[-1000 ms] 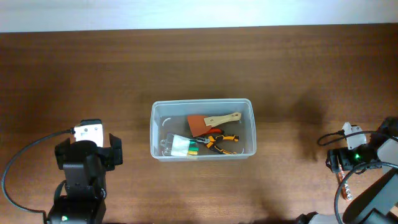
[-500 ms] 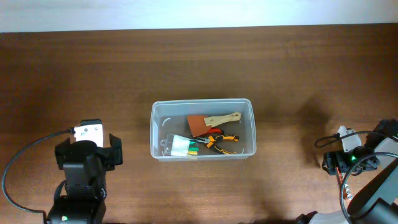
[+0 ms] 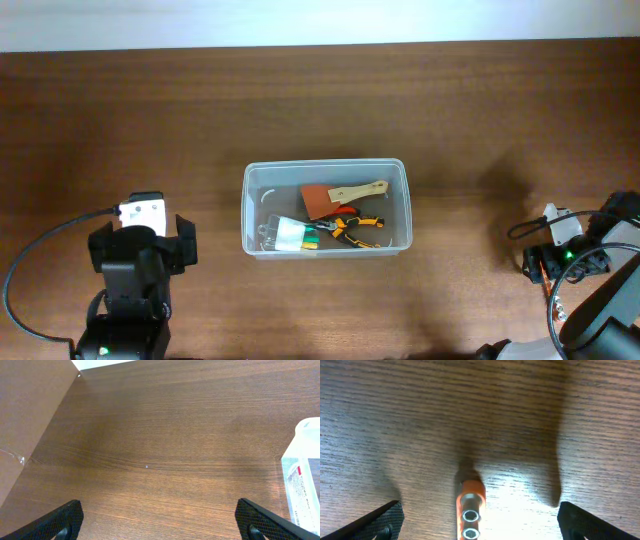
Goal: Pack container
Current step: 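Lower the right gripper and close it on the orange bit strip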
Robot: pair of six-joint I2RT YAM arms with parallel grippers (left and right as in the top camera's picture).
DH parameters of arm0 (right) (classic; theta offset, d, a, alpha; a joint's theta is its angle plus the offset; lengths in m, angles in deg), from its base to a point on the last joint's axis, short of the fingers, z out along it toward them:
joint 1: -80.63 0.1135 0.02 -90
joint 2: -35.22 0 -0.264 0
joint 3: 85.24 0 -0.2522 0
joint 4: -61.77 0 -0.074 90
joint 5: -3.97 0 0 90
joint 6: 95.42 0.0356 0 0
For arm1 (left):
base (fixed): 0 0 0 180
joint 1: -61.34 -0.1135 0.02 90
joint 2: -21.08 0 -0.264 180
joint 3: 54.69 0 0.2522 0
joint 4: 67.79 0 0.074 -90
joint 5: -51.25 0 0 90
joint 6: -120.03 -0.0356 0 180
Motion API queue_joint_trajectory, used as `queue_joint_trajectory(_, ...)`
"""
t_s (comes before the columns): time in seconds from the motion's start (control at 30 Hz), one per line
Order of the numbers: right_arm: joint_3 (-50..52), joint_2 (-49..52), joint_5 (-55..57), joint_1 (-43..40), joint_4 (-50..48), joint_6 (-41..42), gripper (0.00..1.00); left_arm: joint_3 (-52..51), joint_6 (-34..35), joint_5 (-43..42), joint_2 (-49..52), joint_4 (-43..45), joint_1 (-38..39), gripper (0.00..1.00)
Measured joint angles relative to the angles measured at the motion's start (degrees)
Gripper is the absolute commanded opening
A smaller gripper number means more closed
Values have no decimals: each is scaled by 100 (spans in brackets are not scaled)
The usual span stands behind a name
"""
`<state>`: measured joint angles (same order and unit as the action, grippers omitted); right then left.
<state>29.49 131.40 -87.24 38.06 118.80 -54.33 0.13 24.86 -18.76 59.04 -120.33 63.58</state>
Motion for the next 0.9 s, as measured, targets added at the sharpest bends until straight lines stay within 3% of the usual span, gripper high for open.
queue_joint_trajectory(0.27,0,0,79,0,-11,-50,81,0,0,0,0,0,0,99)
queue_joint_trajectory(0.33,0,0,94,0,-9,-46,69,0,0,0,0,0,0,99)
queue_joint_trajectory(0.47,0,0,116,0,-11,-48,57,0,0,0,0,0,0,99)
queue_joint_trajectory(0.5,0,0,118,0,-11,-50,47,0,0,0,0,0,0,99)
queue_joint_trajectory(0.6,0,0,127,0,-9,-33,35,0,0,0,0,0,0,99)
queue_joint_trajectory(0.9,0,0,133,0,-9,-55,27,0,0,0,0,0,0,99)
